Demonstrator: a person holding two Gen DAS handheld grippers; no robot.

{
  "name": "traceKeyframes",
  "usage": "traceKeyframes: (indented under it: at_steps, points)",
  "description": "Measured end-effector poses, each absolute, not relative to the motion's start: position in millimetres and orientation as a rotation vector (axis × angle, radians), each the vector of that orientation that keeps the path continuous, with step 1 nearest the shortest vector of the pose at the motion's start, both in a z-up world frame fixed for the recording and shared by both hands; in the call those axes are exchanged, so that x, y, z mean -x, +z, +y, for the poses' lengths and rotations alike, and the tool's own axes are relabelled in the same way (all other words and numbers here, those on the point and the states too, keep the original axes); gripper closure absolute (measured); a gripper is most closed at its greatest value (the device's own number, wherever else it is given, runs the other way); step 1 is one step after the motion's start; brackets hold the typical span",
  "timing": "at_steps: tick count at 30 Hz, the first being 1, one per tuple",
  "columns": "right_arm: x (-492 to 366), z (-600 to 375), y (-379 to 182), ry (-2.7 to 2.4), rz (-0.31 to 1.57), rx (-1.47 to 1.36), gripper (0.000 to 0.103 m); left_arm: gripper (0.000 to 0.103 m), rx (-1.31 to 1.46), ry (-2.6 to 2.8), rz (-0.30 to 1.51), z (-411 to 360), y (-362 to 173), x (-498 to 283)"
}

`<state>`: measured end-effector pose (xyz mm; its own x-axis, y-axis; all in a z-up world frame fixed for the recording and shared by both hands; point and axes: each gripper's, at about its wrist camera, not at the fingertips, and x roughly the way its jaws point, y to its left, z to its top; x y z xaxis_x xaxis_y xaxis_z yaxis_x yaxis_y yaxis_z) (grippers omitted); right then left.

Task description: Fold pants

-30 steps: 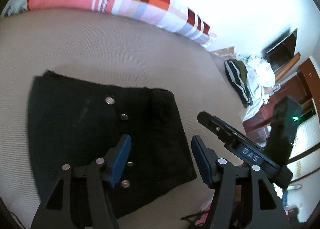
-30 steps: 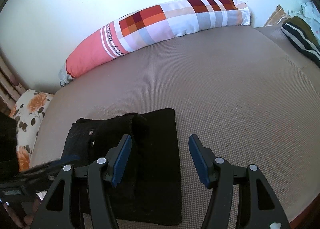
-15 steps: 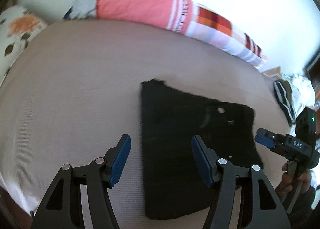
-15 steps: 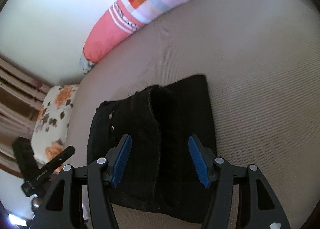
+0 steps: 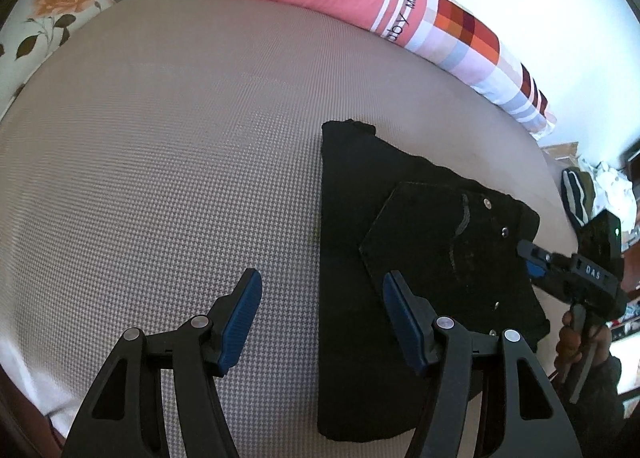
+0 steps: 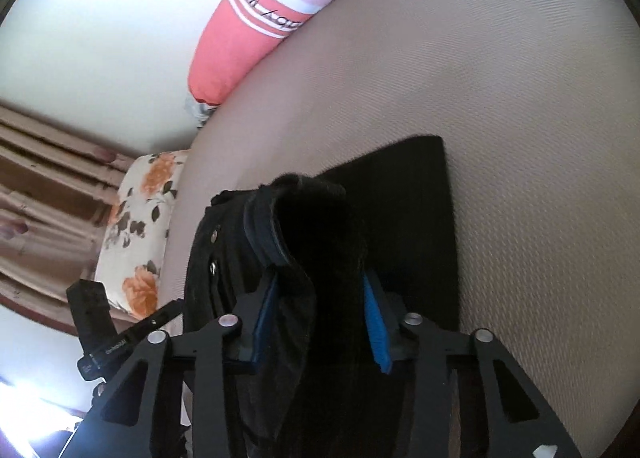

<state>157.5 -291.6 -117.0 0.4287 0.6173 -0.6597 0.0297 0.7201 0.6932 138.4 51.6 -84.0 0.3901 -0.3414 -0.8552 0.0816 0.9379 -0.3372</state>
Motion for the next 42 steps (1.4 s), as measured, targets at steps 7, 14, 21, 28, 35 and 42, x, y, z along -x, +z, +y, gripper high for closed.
traceKeyframes:
  at_steps: [7,14,21,28,35,42]
  points:
    - [-152.1,-287.4,-91.7,0.389,1.026,-0.719,0.093,0.039,0.259,-0.272,1.145,46.6,-88.1,-143.6]
    - [-124.5,-288.5,-36.4,0.295,0.931,-0.653,0.094,0.039,0.216,-0.311,1.112,31.6,-82.0,-149.9]
    - [-124.6,-314.3,-91.3,0.098,1.038,-0.602,0.091,0.039,0.153,-0.328,1.105,11.0,-92.2,-155.5]
    - [-124.8,-310.9,-92.9,0.052,1.068,-0.546,0.08,0.039,0.077,-0.32,1.174,-0.7,-120.7,-161.9]
    - [-97.0,-298.9,-77.2,0.04,1.12,-0.46,0.08,0.039,0.051,-0.351,1.186,-2.9,-117.6,-141.9]
    - [-69.8,-287.7,-67.8,0.085,1.139,-0.459,0.088,0.039,0.042,-0.375,1.18,-7.6,-114.2,-118.2]
